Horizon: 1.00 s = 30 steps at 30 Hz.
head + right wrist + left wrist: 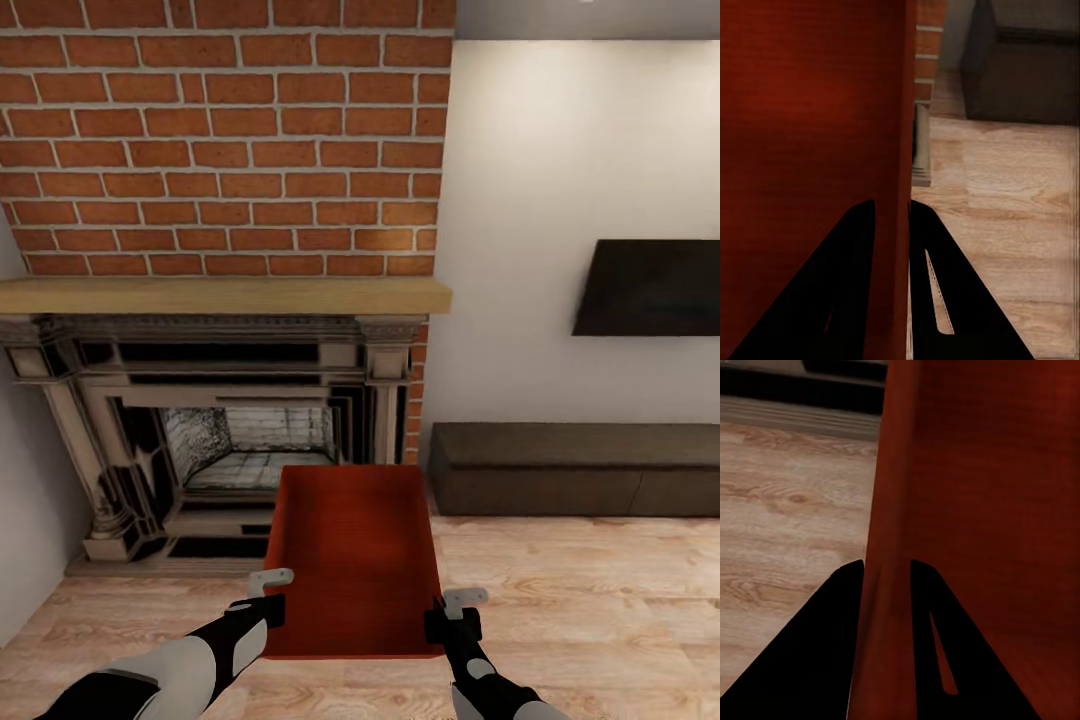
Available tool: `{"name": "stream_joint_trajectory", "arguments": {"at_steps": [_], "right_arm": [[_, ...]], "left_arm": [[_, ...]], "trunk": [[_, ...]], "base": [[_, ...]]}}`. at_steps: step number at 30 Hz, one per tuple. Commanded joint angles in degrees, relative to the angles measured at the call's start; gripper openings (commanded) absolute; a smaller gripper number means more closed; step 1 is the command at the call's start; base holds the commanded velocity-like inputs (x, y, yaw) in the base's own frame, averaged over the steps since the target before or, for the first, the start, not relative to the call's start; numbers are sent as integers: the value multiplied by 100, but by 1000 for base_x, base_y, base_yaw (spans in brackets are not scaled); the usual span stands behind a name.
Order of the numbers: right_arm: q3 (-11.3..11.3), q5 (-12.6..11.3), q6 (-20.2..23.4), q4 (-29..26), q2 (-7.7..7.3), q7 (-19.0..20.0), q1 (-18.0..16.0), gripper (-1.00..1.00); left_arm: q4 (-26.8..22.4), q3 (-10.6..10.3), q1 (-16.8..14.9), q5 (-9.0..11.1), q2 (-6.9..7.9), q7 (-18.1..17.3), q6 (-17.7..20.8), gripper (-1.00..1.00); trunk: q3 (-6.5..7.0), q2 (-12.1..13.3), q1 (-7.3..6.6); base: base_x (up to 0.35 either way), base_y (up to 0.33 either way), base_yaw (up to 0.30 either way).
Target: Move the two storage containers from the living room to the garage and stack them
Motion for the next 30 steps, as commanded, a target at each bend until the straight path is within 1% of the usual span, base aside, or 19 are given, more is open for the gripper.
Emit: {"name": "stream_joint_trajectory", "arguments": {"at_steps": [1,30], "right_arm": [[44,-100,-29,67,-33,-83,-3,-100],[44,-108,-29,67,-39,-81,-3,-100]], "left_arm": [[-18,248,-11,7,24,82,-11,-100],[-18,248,-11,9,33,87,-11,-100]], "trunk": [[-9,-8,1],[-9,-8,1]], "base": [[0,0,-281],[0,0,-281]]}}
